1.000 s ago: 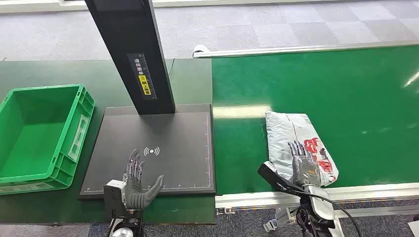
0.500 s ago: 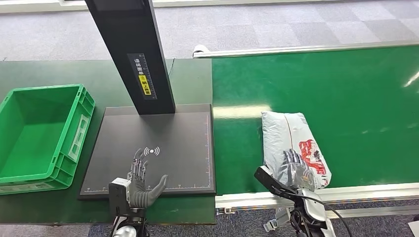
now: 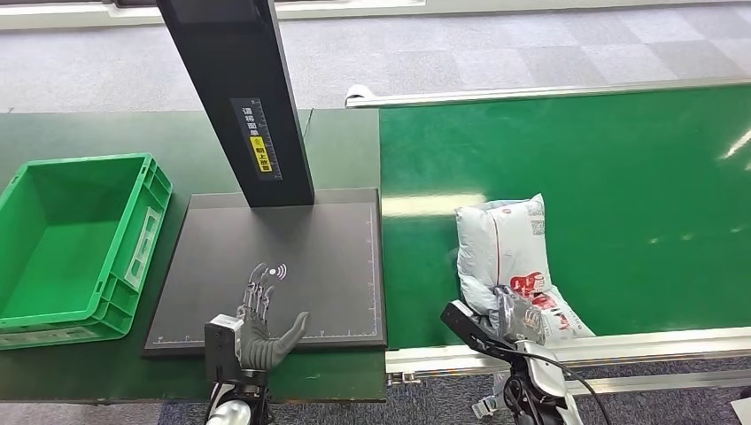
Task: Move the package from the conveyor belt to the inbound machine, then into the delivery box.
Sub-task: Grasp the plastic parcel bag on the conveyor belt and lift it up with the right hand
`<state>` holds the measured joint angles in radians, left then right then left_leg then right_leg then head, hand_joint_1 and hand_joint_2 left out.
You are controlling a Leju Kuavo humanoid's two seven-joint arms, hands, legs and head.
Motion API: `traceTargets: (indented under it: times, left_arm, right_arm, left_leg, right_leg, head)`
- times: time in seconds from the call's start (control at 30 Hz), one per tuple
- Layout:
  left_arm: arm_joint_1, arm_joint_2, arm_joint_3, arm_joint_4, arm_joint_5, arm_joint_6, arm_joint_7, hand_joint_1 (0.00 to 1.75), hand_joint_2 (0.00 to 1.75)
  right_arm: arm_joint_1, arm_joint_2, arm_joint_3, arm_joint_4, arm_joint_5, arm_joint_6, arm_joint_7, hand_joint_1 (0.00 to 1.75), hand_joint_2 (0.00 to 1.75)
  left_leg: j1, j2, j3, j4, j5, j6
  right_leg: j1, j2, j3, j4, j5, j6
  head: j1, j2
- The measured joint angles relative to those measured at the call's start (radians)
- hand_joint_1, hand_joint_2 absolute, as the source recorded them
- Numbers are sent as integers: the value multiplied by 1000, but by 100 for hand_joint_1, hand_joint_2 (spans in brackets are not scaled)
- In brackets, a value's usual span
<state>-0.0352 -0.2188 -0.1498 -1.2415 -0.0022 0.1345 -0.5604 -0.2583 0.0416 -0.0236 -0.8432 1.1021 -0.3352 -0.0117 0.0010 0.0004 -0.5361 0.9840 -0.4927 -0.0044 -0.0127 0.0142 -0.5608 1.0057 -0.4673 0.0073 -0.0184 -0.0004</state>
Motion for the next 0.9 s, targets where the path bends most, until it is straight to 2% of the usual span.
traceTargets:
  times: [0.2,0.4,0.63,0.83,0.9]
  left_arm:
    - [41,2,-5,-129,-21,4,-1,0,175]
    - [65,4,-20,-226,-28,7,-1,0,175]
    - [84,15,-26,-309,-73,25,-42,0,175]
    - [84,29,-24,-383,-111,36,-53,0,175]
    - [77,35,-20,-398,-128,45,-60,0,175]
  right_arm:
    - [74,9,28,-198,-3,-81,12,175,175]
    - [118,5,58,-360,-32,-92,9,175,175]
    - [175,-11,87,-519,-128,-171,-78,175,175]
    - [199,-26,110,-661,-151,-172,-100,175,175]
    - [190,-32,122,-686,-195,-136,-118,175,175]
  left_leg:
    - [0,-2,-5,0,0,0]
    - [0,-1,-8,0,0,0]
    - [0,-1,-10,0,0,0]
    - [0,-1,-11,0,0,0]
    - [0,-1,-11,0,0,0]
  right_leg:
    - [0,-1,-4,0,0,0]
    - [0,-1,-7,0,0,0]
    - [0,-1,-9,0,0,0]
    - [0,-1,-10,0,0,0]
    - [0,-1,-10,0,0,0]
  head:
    - [0,0]
    - [0,0]
    - [0,0]
    - [0,0]
    - [0,0]
